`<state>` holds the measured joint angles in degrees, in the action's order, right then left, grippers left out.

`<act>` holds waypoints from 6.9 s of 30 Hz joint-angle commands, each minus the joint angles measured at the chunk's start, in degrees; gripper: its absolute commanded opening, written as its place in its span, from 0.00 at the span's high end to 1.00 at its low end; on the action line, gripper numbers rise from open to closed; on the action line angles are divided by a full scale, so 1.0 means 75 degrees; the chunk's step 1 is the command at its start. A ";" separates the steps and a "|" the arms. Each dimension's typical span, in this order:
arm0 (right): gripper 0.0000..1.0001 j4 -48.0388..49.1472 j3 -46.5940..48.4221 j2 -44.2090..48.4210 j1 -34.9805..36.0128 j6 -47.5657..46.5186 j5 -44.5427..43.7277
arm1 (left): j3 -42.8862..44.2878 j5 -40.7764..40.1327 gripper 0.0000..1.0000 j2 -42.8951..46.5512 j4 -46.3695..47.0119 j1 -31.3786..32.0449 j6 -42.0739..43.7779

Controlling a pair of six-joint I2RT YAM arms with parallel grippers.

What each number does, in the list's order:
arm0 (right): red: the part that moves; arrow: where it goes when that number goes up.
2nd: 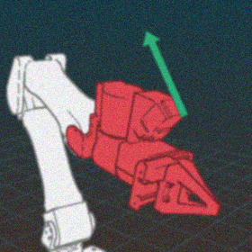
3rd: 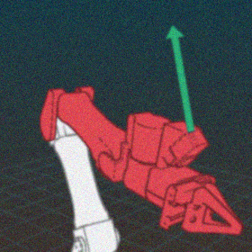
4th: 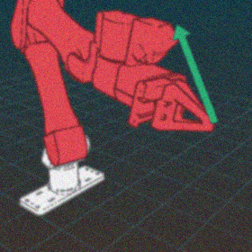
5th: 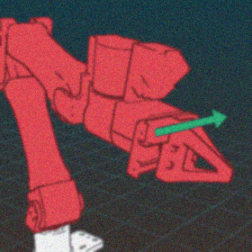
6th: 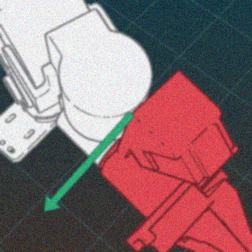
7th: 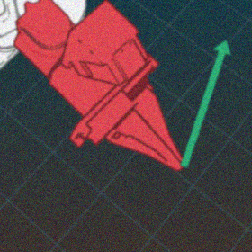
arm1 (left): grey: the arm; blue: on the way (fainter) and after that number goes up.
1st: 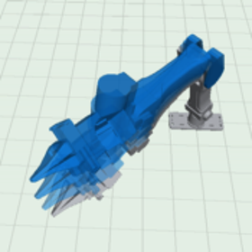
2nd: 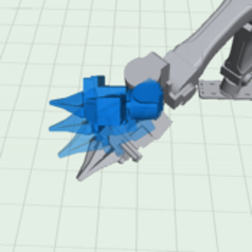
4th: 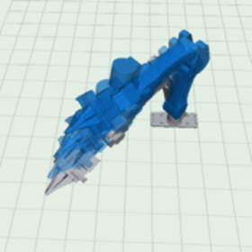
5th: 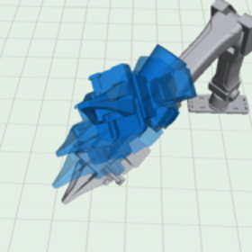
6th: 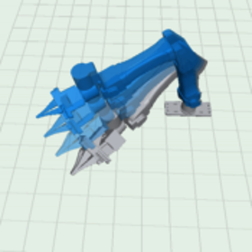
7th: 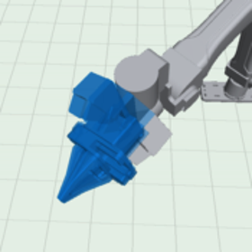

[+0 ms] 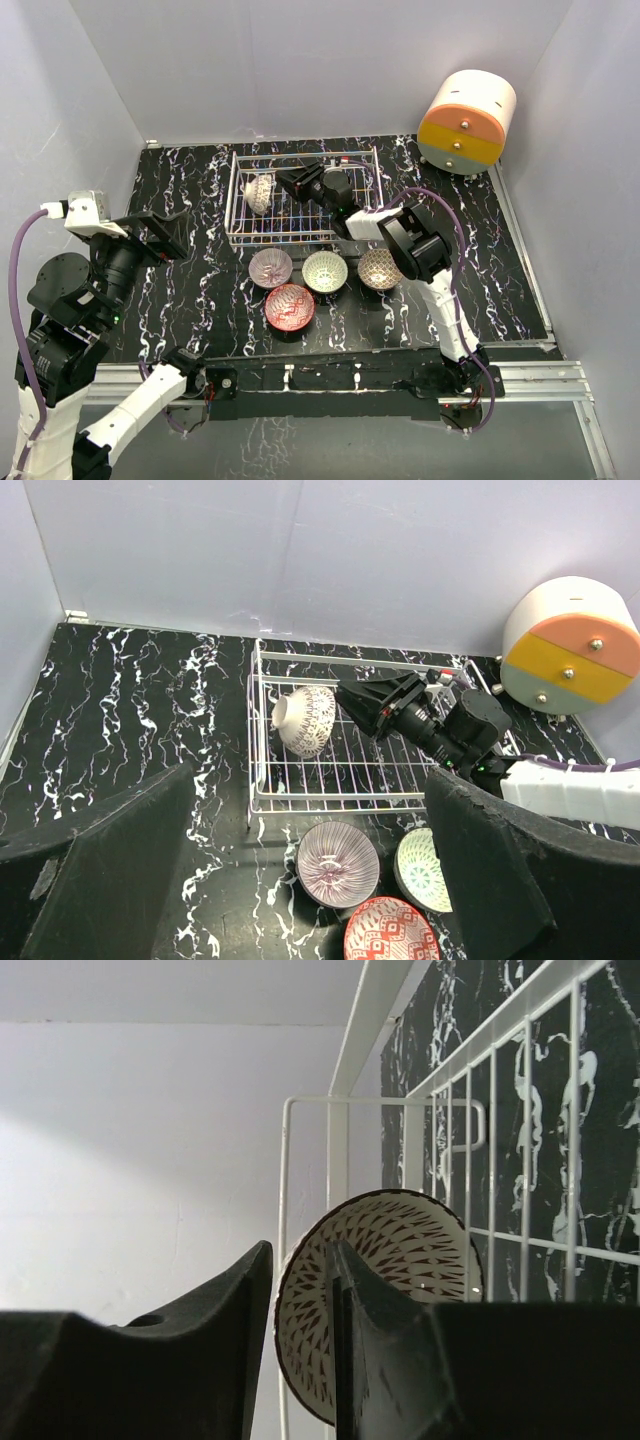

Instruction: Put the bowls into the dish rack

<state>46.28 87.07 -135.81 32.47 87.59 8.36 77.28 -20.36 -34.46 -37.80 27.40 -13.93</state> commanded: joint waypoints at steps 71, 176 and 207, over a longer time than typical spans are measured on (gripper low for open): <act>0.08 -1.0222 0.3745 0.1793 0.1161 -1.0223 -0.2955 | -0.0573 -0.0378 0.03 0.0035 0.0391 0.0027 0.0232; 0.60 -0.8156 0.6656 -0.0804 0.1349 -0.9919 -0.2331 | -0.0319 -0.1023 0.03 0.0666 -0.0200 0.0027 0.0276; 0.23 -0.7379 0.6578 -0.1189 0.1364 -0.9838 -0.2727 | -0.0319 -0.1198 0.03 0.0809 -0.0351 0.0027 0.0270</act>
<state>-13.41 133.51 -145.03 42.61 13.74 -11.84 73.95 -28.18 -28.86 -39.99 27.40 -12.60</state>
